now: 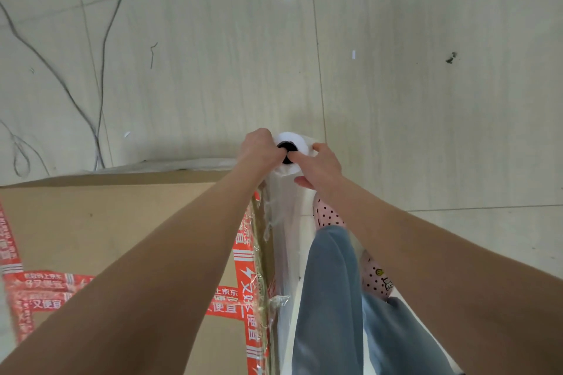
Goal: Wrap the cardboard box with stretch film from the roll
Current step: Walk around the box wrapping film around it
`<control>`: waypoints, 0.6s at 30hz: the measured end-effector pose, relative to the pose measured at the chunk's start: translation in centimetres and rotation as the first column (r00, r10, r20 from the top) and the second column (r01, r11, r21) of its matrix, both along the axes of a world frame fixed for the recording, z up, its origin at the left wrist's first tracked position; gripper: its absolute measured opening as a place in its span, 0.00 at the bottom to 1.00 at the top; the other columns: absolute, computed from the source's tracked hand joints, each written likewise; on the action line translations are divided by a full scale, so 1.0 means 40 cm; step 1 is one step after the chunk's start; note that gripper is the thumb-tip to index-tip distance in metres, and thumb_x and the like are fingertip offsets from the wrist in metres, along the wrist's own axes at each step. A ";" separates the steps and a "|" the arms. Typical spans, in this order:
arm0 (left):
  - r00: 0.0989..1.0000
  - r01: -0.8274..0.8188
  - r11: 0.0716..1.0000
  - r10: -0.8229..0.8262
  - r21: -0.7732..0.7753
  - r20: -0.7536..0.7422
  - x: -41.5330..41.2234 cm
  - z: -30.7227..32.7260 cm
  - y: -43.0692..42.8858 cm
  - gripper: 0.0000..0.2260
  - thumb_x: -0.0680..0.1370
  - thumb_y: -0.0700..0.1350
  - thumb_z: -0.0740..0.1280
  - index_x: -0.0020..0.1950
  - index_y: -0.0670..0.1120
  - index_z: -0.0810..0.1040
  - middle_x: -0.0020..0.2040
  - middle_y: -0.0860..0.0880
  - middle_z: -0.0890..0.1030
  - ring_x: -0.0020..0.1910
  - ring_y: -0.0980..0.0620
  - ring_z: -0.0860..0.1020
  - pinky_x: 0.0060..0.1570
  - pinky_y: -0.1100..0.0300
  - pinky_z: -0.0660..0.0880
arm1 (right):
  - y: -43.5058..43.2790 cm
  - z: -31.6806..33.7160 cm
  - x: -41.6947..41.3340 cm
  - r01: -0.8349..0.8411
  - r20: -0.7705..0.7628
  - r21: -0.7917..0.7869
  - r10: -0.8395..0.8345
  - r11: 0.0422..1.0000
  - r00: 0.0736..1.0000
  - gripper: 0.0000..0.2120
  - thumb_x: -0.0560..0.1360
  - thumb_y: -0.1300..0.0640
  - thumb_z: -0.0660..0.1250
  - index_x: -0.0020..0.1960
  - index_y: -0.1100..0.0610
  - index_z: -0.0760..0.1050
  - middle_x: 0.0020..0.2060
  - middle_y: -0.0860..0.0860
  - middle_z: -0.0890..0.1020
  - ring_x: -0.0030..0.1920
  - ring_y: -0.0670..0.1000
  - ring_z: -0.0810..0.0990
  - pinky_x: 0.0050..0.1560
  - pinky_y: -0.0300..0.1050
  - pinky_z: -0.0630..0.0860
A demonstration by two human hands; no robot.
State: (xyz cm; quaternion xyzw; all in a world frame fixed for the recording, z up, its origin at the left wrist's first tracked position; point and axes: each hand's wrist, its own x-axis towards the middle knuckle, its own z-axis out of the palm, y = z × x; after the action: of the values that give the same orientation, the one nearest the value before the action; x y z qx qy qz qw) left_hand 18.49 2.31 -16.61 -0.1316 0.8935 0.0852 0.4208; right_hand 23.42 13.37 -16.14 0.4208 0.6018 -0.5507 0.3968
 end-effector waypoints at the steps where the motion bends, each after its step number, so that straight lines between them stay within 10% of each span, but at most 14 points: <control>1: 0.999 0.048 0.999 -0.048 0.003 0.011 -0.005 0.002 -0.002 0.10 0.74 0.45 0.65 0.35 0.44 0.68 0.34 0.49 0.72 0.40 0.46 0.73 0.35 0.58 0.66 | -0.006 -0.003 -0.004 0.029 0.014 -0.021 -0.029 0.999 0.999 0.34 0.72 0.53 0.69 0.74 0.54 0.60 0.54 0.51 0.72 0.50 0.54 0.81 0.55 0.50 0.80; 6: 0.935 0.353 0.936 -0.353 0.004 -0.021 -0.029 0.027 0.001 0.20 0.74 0.45 0.64 0.65 0.47 0.69 0.57 0.46 0.77 0.55 0.44 0.77 0.48 0.54 0.73 | -0.038 -0.004 -0.014 0.054 0.030 0.027 -0.055 0.998 0.998 0.30 0.71 0.57 0.69 0.71 0.55 0.62 0.51 0.52 0.74 0.49 0.56 0.82 0.54 0.51 0.80; 11: 0.798 0.591 0.806 -0.590 -0.034 -0.127 -0.030 0.041 0.015 0.15 0.73 0.46 0.64 0.60 0.46 0.71 0.53 0.46 0.74 0.47 0.43 0.77 0.38 0.56 0.68 | -0.031 0.004 -0.022 0.063 0.031 0.124 -0.067 0.990 0.997 0.21 0.72 0.57 0.69 0.63 0.57 0.65 0.40 0.48 0.71 0.49 0.57 0.82 0.53 0.52 0.79; 18: 0.885 0.448 0.894 -0.447 -0.024 -0.134 -0.059 0.024 0.024 0.07 0.74 0.41 0.62 0.51 0.44 0.74 0.46 0.45 0.77 0.46 0.44 0.77 0.37 0.56 0.66 | -0.010 0.016 -0.067 -0.128 -0.059 0.218 0.143 0.968 0.988 0.18 0.74 0.57 0.67 0.62 0.53 0.68 0.45 0.50 0.74 0.43 0.53 0.76 0.36 0.41 0.69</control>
State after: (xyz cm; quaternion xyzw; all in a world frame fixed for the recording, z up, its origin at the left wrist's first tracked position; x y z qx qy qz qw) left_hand 16.11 3.26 -15.63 0.0856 0.9259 -0.0018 0.3679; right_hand 20.75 12.97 -15.49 0.3982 0.6991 -0.4697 0.3635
